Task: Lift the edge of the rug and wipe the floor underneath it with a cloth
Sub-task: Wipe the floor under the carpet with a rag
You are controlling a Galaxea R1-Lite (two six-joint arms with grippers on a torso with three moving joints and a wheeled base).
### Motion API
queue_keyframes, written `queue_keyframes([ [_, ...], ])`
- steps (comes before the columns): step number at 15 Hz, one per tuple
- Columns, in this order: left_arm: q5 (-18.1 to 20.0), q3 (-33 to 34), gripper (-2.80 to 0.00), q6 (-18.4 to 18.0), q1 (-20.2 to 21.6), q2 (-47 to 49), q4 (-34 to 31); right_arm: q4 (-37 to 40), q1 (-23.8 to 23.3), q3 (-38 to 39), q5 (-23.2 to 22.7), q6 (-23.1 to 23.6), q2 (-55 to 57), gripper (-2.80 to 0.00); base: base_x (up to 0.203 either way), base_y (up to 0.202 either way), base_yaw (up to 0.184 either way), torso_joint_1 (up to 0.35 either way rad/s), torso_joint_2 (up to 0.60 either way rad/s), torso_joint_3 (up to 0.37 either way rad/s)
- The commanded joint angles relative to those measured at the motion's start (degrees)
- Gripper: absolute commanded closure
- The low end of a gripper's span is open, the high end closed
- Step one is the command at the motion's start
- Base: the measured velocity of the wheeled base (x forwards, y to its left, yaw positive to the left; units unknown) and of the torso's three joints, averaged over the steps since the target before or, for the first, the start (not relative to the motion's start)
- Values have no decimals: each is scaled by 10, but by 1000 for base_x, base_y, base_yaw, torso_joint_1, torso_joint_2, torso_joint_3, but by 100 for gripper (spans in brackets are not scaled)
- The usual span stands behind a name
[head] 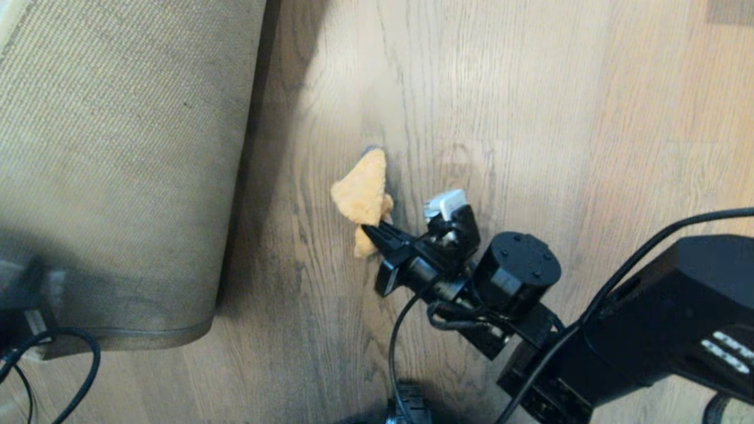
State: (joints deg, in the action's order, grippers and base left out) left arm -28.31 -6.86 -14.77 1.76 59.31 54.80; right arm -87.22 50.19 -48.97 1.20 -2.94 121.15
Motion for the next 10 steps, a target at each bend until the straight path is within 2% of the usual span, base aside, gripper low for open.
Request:
queue_keyframes([
  [1, -2, 0, 0, -1, 0, 2, 2, -27, 67, 4, 13, -2, 7, 0, 0, 0, 0, 0, 0, 0],
  [4, -2, 0, 0, -1, 0, 2, 2, -27, 136, 14, 27, -6, 36, 0, 0, 0, 0, 0, 0, 0],
  [10, -2, 3, 0, -1, 0, 2, 0, -27, 143, 10, 30, -9, 116, 0, 0, 0, 0, 0, 0, 0],
])
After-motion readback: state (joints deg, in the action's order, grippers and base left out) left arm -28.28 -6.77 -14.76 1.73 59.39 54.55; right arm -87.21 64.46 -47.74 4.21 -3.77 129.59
